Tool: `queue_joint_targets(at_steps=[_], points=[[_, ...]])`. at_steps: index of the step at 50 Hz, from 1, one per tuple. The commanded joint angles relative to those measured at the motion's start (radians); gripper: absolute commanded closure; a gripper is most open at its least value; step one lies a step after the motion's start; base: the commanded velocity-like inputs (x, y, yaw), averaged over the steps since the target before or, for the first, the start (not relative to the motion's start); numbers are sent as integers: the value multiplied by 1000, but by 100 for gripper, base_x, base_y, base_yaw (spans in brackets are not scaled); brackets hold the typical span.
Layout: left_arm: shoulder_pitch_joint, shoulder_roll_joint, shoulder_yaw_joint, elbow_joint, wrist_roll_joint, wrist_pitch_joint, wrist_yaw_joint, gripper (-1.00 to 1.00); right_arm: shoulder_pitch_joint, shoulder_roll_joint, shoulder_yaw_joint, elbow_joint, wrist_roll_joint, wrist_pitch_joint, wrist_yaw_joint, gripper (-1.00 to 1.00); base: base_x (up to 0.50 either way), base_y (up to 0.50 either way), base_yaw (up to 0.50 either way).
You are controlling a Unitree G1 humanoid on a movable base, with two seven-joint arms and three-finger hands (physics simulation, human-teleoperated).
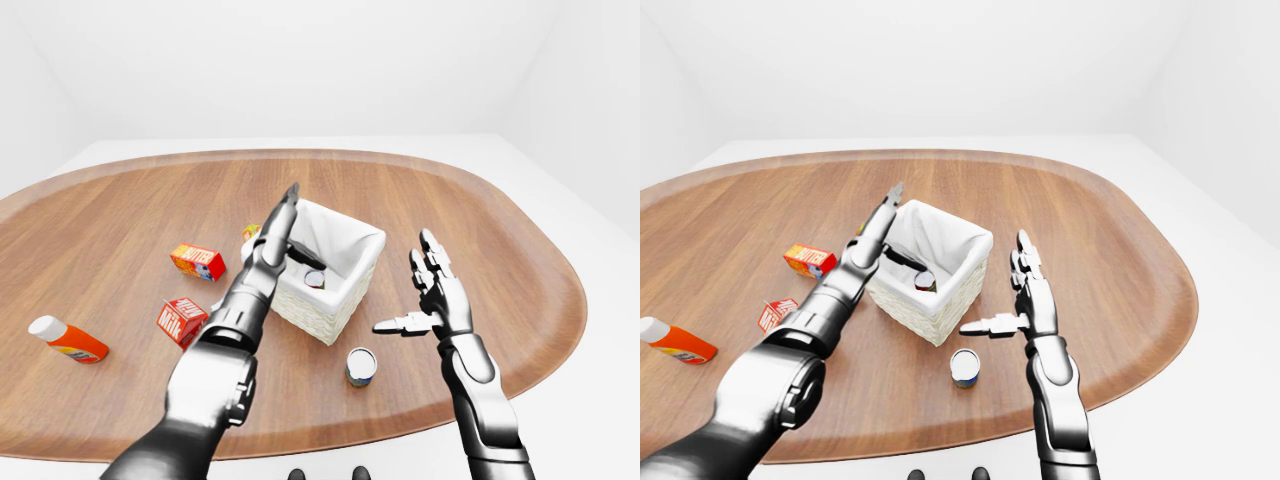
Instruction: Pick up the tomato sauce, and put it in the basket.
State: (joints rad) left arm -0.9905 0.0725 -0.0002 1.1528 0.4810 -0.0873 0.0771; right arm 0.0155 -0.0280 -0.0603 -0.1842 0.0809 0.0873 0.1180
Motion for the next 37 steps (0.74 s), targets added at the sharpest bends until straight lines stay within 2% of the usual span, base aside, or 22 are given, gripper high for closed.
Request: queue_joint_targets(at_steps=[1,7,9,10,12,13,14,15,16,21,28,37], points=[[32,15,9,-132,-57,0,-38,-100,-1,0,1,9,-3,0,-1,-100,0,0,0],[108,12,8,-395,-88,0,-105,-100,1,1,3,13,-6,0,-1,-100,0,0,0],[131,10,6,-471,-95,35,-121,-100,1,1,3,17,-7,-1,-1,-100,0,0,0],[152,7,7,-538,-101,68,-135,-100,0,1,3,22,-8,-4,-1,-100,0,0,0],[180,5,3,-612,-102,101,-150,-100,-1,0,3,25,-8,-7,-1,-100,0,0,0],[189,4,3,-636,-104,111,-154,-100,-2,0,2,25,-8,-6,-1,-100,0,0,0],[205,1,4,-687,-108,134,-164,-100,-2,0,2,26,-8,-7,-1,-100,0,0,0],[213,1,3,-711,-109,144,-168,-100,-2,0,3,25,-8,-5,-1,-100,0,0,0],[235,-3,3,-781,-113,175,-184,-100,1,0,3,20,-9,-4,-1,-100,0,0,0],[305,-14,-6,-973,-116,175,-220,-100,-1,1,3,31,-10,-13,-1,-100,0,0,0],[399,-34,-22,-1228,-115,175,-271,-100,-4,0,2,32,-9,-9,-2,-100,0,0,0],[462,-45,-33,-1372,-116,175,-294,-100,-7,0,2,32,-8,-8,-4,-100,0,0,0]])
